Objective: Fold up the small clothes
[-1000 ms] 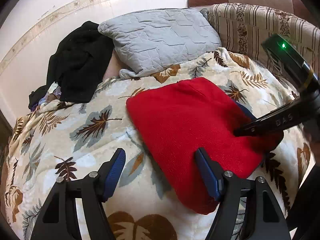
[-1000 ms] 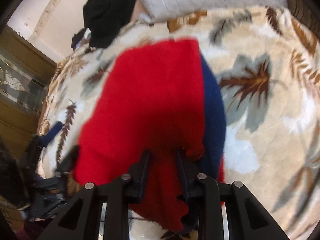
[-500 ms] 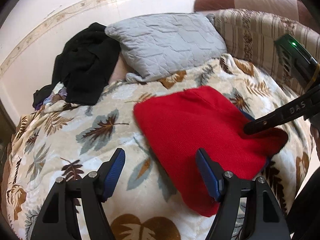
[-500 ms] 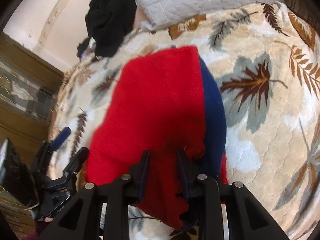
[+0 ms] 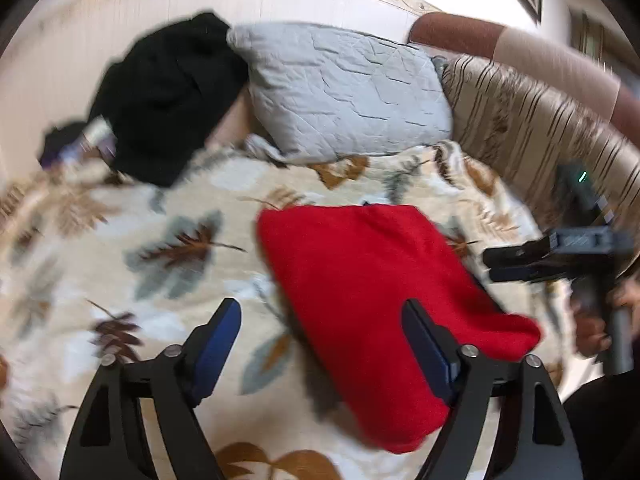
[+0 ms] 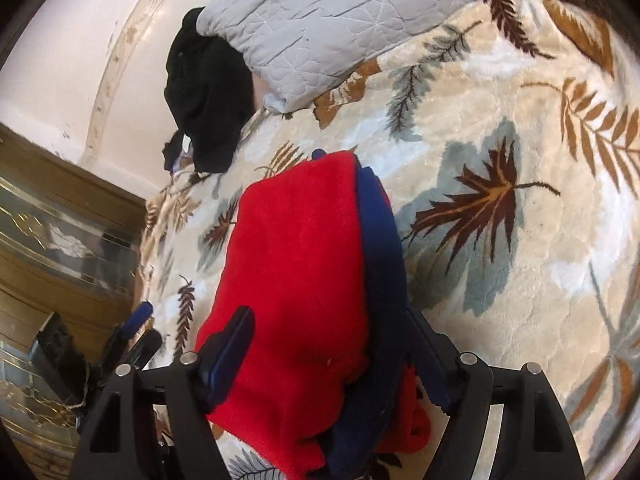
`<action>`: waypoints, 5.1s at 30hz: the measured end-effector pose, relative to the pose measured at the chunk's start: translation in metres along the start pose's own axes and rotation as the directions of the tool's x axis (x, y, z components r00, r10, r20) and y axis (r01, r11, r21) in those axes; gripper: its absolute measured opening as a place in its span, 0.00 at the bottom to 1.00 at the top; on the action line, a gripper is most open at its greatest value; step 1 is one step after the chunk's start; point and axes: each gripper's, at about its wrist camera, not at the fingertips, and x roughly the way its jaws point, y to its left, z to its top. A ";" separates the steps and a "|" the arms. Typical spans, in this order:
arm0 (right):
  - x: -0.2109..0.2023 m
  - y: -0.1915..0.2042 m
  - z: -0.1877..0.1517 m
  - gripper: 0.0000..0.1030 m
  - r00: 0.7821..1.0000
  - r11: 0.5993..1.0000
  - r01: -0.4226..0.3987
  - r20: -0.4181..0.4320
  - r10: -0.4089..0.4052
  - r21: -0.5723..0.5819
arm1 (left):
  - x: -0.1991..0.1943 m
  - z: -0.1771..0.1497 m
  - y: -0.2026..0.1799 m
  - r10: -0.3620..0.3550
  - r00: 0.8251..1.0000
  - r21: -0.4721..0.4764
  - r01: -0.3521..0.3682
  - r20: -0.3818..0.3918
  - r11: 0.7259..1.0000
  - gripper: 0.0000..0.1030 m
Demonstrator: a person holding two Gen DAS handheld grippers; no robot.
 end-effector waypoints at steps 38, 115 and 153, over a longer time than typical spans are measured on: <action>0.061 0.035 0.006 0.43 0.984 0.982 -0.175 -0.048 0.172 -0.071 | 0.046 0.007 0.019 -0.392 0.918 -0.264 0.364 -0.060 0.893 0.37; -0.213 0.204 -0.238 0.75 0.865 0.872 0.355 0.473 -0.169 -0.337 | -0.302 -0.086 -0.130 0.611 0.724 -0.104 -0.614 0.321 0.782 0.97; -0.212 0.251 -0.264 0.75 0.851 0.847 0.389 0.493 -0.180 -0.362 | -0.345 -0.090 -0.122 0.619 0.701 -0.166 -0.604 0.356 0.780 0.97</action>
